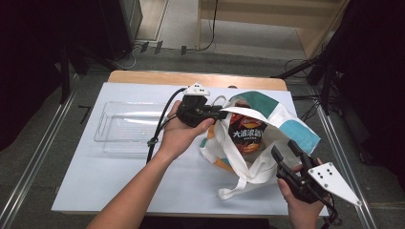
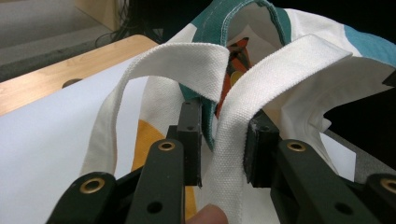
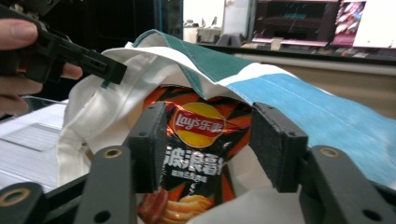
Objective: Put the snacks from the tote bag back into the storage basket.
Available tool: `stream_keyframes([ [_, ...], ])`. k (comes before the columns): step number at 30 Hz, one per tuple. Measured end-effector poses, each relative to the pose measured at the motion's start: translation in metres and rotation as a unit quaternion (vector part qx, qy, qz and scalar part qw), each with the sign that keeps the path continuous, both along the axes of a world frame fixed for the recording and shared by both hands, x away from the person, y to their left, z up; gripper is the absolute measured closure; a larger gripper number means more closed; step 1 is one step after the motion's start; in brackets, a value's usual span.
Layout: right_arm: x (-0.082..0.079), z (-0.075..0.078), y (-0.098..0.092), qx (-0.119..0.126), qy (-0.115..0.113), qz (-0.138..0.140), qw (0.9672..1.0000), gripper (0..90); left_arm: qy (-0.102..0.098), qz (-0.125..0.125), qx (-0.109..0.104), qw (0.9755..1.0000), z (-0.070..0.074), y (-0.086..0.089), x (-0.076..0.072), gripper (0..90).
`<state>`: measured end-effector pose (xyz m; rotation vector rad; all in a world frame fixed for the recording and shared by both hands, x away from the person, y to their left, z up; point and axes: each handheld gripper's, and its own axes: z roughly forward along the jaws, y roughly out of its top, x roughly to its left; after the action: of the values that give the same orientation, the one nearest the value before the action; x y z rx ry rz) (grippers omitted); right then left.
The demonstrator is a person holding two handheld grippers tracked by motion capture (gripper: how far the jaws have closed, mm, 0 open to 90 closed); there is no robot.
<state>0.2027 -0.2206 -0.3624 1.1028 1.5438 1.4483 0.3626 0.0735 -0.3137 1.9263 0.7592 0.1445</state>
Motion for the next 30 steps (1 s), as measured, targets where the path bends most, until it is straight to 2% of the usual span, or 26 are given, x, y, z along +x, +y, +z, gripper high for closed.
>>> stream_keyframes([
  [2,0.01,0.0,0.002,0.008,0.037,0.027,0.9989,52.1,-0.001,-0.002,-0.002,1.0,0.0,0.0,-0.001,71.2],
  [3,0.014,-0.002,0.004,0.002,0.047,0.02,0.9987,52.0,-0.003,-0.002,0.0,1.0,0.001,-0.001,-0.001,71.3],
  [4,0.015,-0.003,0.005,-0.002,0.047,0.007,0.9988,51.0,-0.005,-0.001,0.003,1.0,0.001,-0.001,-0.002,72.2],
  [7,0.01,0.001,0.006,-0.001,0.029,-0.016,0.9995,50.7,-0.011,0.002,0.008,0.9999,0.001,-0.003,-0.003,73.9],
  [10,0.004,0.009,0.001,0.01,0.011,0.003,0.9999,53.8,-0.009,0.003,0.006,0.9999,0.001,-0.003,-0.003,73.1],
  [12,0.0,0.02,-0.007,0.023,-0.007,0.013,0.9996,54.0,-0.01,0.003,0.005,0.9999,0.002,-0.003,-0.003,72.4],
  [13,0.0,0.026,-0.011,0.024,-0.012,0.015,0.9995,52.7,-0.01,0.003,0.005,0.9999,0.001,-0.004,-0.003,72.2],
  [15,0.001,0.033,-0.016,0.017,-0.014,0.0,0.9998,48.2,-0.008,0.004,0.003,1.0,0.001,-0.005,-0.003,71.8],
  [17,0.006,0.037,-0.023,0.001,-0.011,-0.019,0.9998,41.9,-0.009,0.003,0.003,0.9999,0.002,-0.005,-0.004,71.4],
  [21,0.025,0.031,-0.029,-0.029,0.03,-0.027,0.9988,29.2,-0.009,0.002,0.002,1.0,0.002,-0.005,-0.005,71.4],
  [23,0.032,0.025,-0.029,-0.047,0.038,-0.042,0.9973,27.7,-0.006,0.002,-0.003,1.0,0.002,-0.004,-0.004,71.4],
  [25,0.034,0.02,-0.028,-0.07,0.033,-0.06,0.9952,28.6,-0.001,-0.001,-0.008,1.0,0.002,-0.002,-0.003,71.6],
  [27,0.035,0.017,-0.027,-0.09,0.034,-0.064,0.9933,32.1,-0.001,-0.002,-0.007,1.0,0.001,-0.001,-0.003,72.4],
  [30,0.036,0.014,-0.028,-0.114,0.029,-0.065,0.9909,56.0,-0.001,-0.004,-0.005,1.0,0.0,-0.001,-0.002,73.4],
])
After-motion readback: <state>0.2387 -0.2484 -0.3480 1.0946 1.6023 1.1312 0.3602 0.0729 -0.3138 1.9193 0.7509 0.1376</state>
